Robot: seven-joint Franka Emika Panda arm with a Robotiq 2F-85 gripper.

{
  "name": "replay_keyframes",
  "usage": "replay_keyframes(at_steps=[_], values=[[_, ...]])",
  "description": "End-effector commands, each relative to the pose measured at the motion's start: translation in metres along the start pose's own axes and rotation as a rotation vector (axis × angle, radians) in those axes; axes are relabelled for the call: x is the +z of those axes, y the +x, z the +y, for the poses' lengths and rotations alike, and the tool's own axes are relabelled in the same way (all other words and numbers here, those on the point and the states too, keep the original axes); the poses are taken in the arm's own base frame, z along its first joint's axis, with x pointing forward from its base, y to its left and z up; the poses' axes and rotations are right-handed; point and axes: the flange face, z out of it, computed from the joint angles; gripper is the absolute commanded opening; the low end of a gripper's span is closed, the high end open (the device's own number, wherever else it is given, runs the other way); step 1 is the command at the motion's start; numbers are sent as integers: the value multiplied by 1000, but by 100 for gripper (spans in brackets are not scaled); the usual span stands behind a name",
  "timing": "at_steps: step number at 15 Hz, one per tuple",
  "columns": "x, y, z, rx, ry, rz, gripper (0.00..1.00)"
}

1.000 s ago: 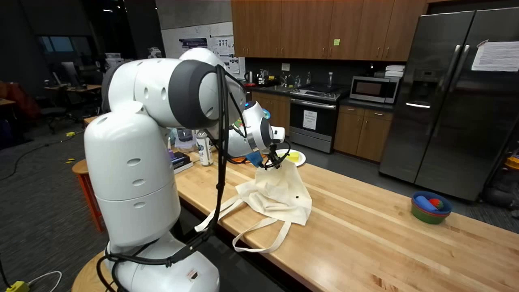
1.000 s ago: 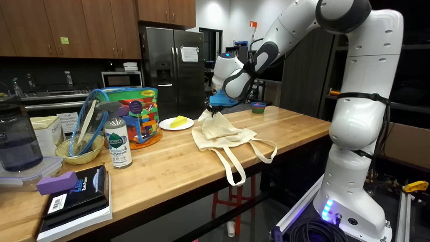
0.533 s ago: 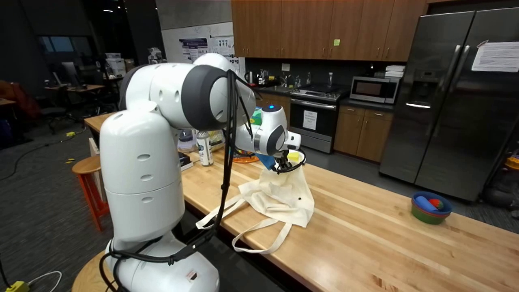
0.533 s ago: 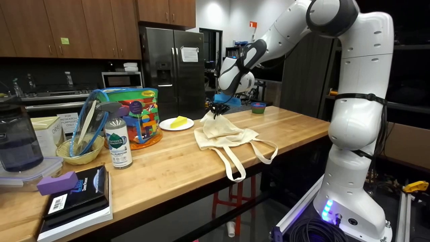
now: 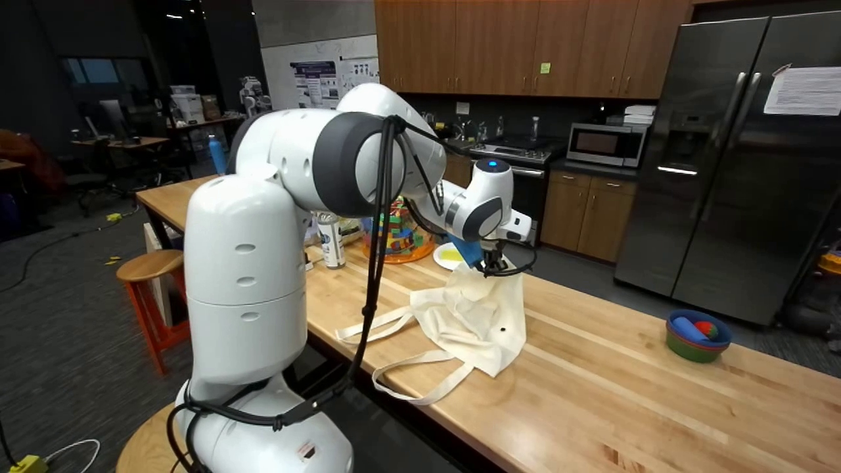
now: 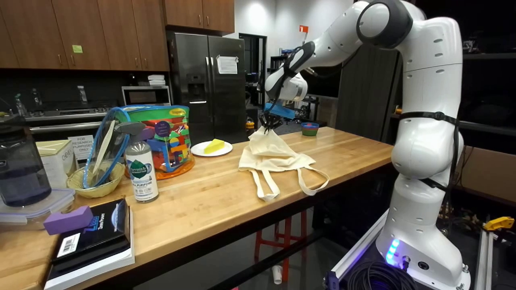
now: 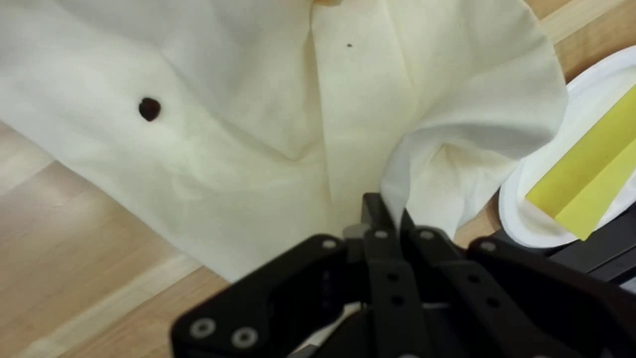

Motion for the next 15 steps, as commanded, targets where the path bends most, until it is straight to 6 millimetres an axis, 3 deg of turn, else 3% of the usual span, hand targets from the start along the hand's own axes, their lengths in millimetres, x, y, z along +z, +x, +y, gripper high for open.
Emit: replay_keyframes(at_steps=[1,3,6,12,15], values=[[6,28,17,43,-19,-14,1],[14,29,20,38,-43,-14,1],[20,9,3,-33,-56,-20,1],[10,-72,-78,-343,-72,-19,1],[7,-112,-107,-500,-78,-24,1]])
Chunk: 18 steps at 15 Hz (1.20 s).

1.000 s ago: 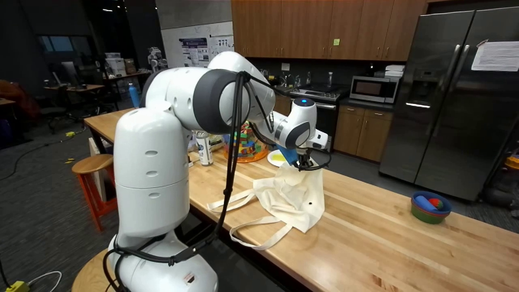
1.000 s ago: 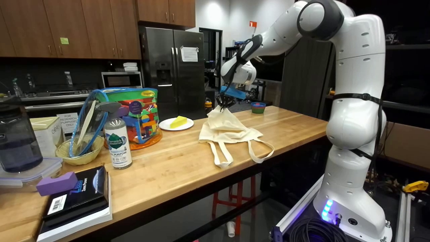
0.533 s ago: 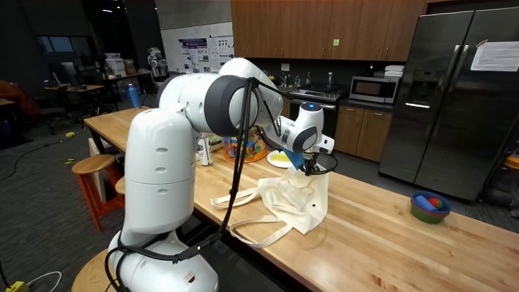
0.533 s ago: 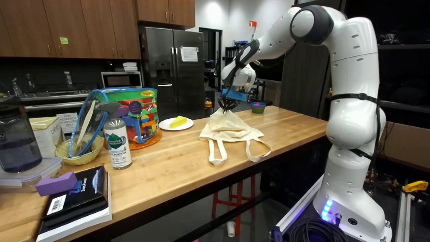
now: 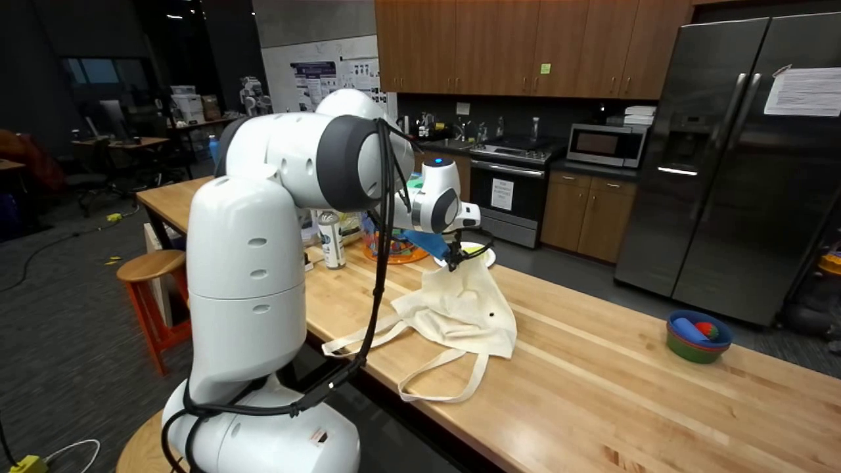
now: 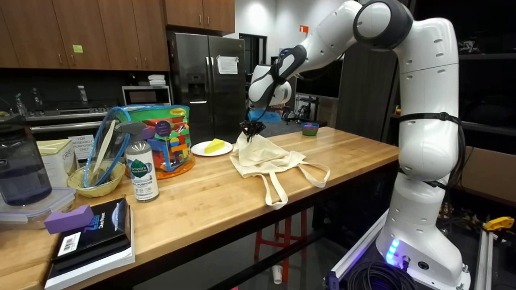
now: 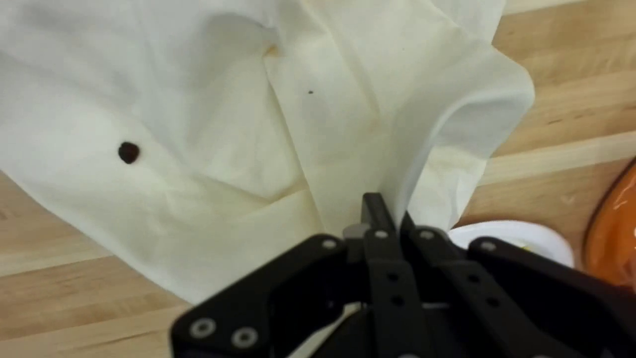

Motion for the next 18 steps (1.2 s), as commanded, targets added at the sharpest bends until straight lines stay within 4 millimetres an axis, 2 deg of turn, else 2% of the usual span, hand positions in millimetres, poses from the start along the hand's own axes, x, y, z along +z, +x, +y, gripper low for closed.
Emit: replay_keyframes(at_steps=[1,5,8,10,14,18], values=[[-17,-33,-32,-165,-6,-3,1],[-23,-73,-62,-358,6,-63,1],[-28,-99,-76,-477,2,-120,1],[-31,-108,-80,-522,-18,-135,1],[-28,-108,-68,-522,-74,-152,1],[-14,-92,-37,-441,-114,-176,1]])
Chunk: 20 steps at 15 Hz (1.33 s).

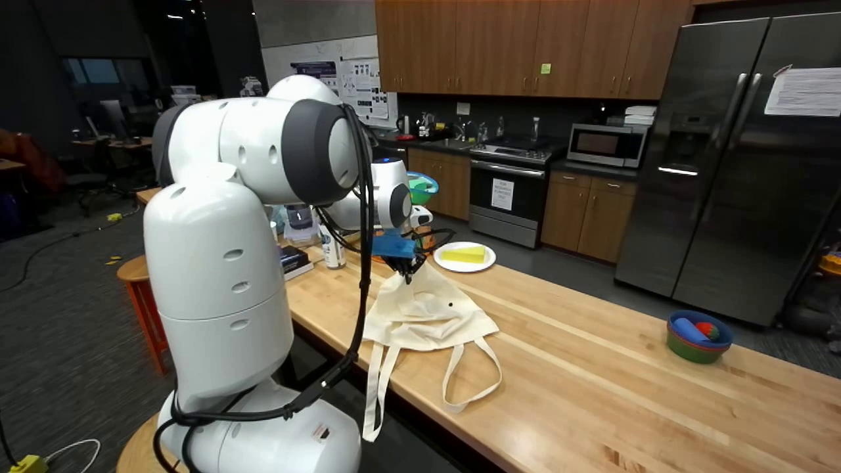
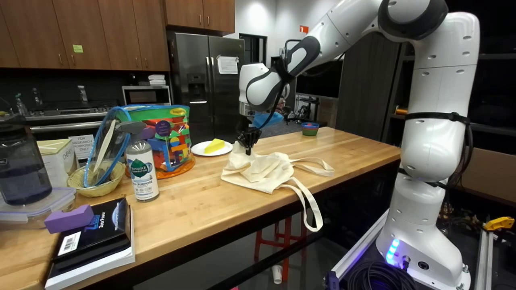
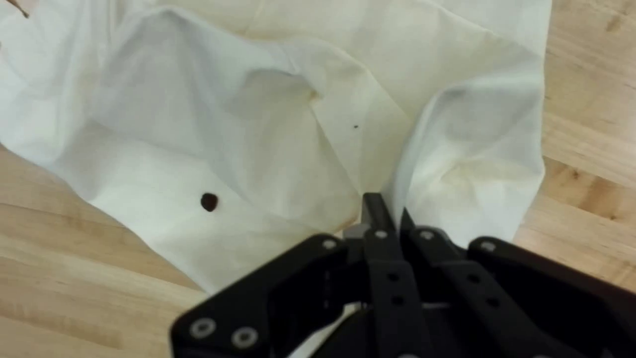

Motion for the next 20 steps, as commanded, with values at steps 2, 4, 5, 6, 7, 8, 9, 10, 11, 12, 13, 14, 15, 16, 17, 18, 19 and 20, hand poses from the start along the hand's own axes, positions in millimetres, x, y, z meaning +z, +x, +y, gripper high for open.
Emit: replay_keyframes(at_steps=[2,4,5,6,7,8,9,10,11,12,13,14,15,16,17,18,19,20], values=[[8,-2,51,118,-30,-26,1],[13,-1,75,175,-37,-27,1],[16,0,89,206,-42,-29,1],[19,-1,100,235,-45,-33,1],[23,-2,112,262,-46,-37,1],[27,-3,124,290,-47,-45,1],[31,-4,135,313,-50,-51,1],[35,-5,146,341,-53,-59,1],[39,-6,157,363,-55,-66,1],[44,-7,169,390,-55,-75,1],[48,-9,181,416,-55,-84,1],[52,-10,194,442,-54,-93,1],[57,-11,207,470,-52,-104,1],[62,-13,222,502,-47,-114,1],[67,-15,235,530,-43,-124,1],[72,-16,248,563,-37,-132,1],[76,-18,259,589,-33,-138,1],[81,-19,268,614,-30,-143,1]])
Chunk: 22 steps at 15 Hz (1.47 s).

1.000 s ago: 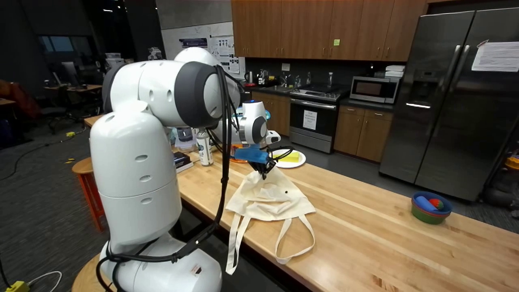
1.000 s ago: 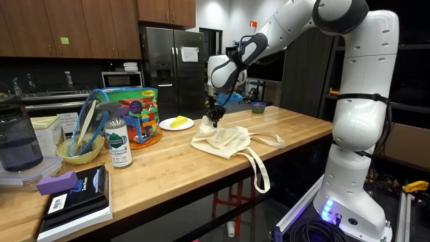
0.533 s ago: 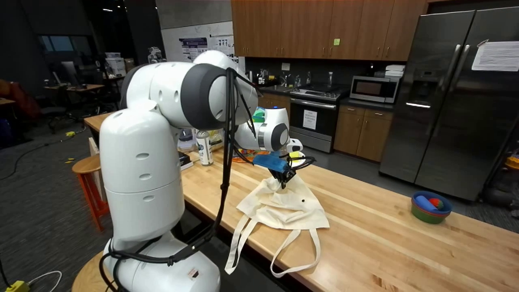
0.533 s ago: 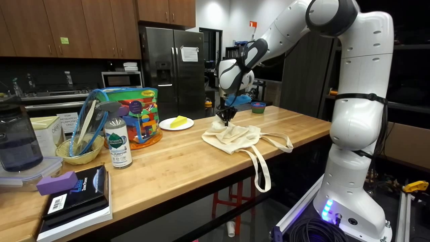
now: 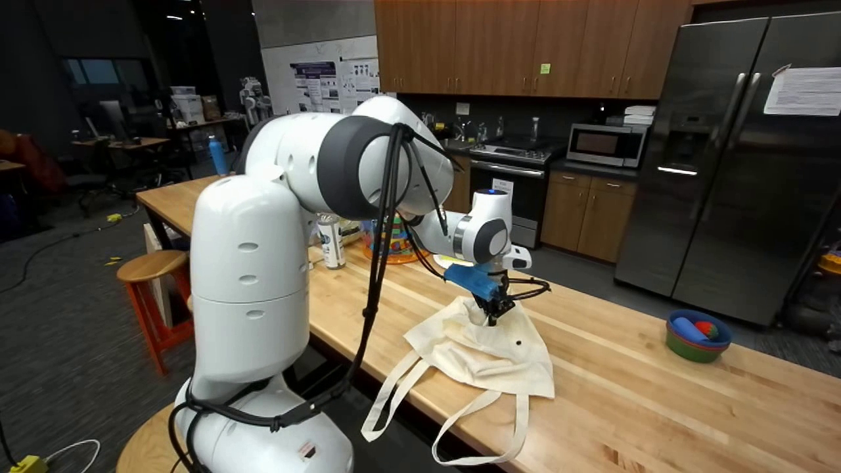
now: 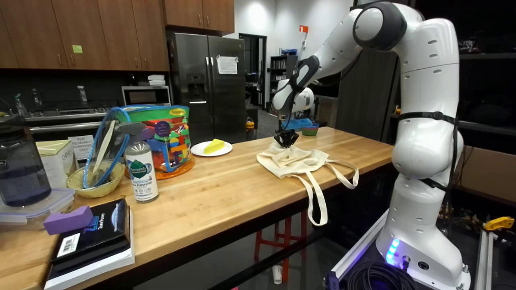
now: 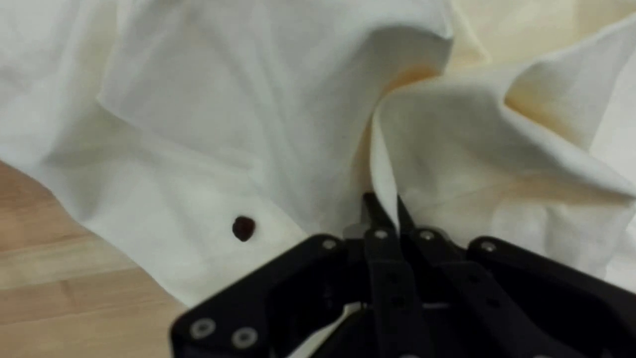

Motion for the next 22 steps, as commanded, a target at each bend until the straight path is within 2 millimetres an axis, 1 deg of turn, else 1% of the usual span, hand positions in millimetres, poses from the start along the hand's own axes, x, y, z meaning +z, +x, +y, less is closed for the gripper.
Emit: replay_keyframes(at_steps=[1,3,5,7,9,10,12,16,18,22], values=[[14,22,29,82,11,-32,1],[16,26,32,98,14,-30,1],[13,27,22,82,16,-19,1],[2,22,1,41,21,2,1],[-10,12,-29,-22,18,23,1],[-17,2,-48,-63,11,34,1],[-24,-12,-82,-142,-4,52,1],[-36,-55,-148,-309,-30,76,1],[-41,-76,-175,-376,-36,85,1],[-50,-119,-220,-506,-49,108,1]])
